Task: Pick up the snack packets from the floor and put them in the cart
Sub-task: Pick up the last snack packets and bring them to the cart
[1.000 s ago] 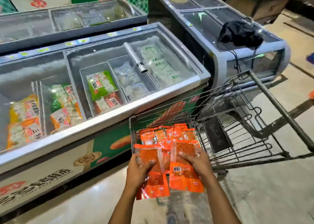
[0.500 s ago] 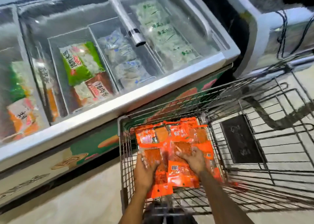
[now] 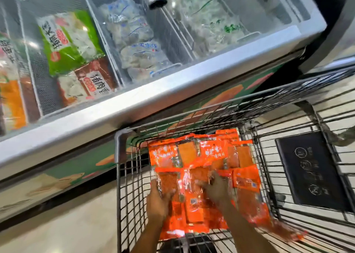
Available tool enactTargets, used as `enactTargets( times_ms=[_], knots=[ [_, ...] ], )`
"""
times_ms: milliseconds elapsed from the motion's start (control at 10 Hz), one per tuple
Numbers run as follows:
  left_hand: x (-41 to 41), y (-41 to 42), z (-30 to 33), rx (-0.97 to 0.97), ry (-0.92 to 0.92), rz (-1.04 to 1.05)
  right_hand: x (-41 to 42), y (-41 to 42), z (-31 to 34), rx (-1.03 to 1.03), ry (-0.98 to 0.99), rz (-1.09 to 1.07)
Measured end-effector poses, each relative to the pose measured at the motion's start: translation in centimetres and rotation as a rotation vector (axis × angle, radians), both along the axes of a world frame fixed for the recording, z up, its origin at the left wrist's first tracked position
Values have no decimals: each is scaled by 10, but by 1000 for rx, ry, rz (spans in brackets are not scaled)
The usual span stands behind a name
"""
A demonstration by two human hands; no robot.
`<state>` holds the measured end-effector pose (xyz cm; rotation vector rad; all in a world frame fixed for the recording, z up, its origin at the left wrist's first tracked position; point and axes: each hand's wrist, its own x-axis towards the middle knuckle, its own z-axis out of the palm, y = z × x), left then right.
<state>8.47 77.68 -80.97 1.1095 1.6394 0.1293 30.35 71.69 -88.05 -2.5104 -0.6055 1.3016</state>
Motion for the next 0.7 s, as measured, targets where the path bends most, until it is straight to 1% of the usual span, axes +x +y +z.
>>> enactTargets(
  times_ms=[100,200,300,400,500,600,700],
  knots=[
    [1,-1,-4,11,137,-45,1,-5,-20,-56,-85,45],
    [7,-2,-4,29,293,-86,8,-18,-63,-138,-220,139],
    [12,-2,0,43,345,-101,10,-22,-69,-167,-310,192],
    [17,0,11,85,458,-211,13,-22,-54,-199,-387,261],
    [18,3,25,126,575,-326,8,-10,-2,-194,-401,286],
    [23,12,68,210,610,-425,5,5,84,-270,-412,361],
    [26,21,105,315,580,-440,4,11,138,-229,-468,364]
  ],
)
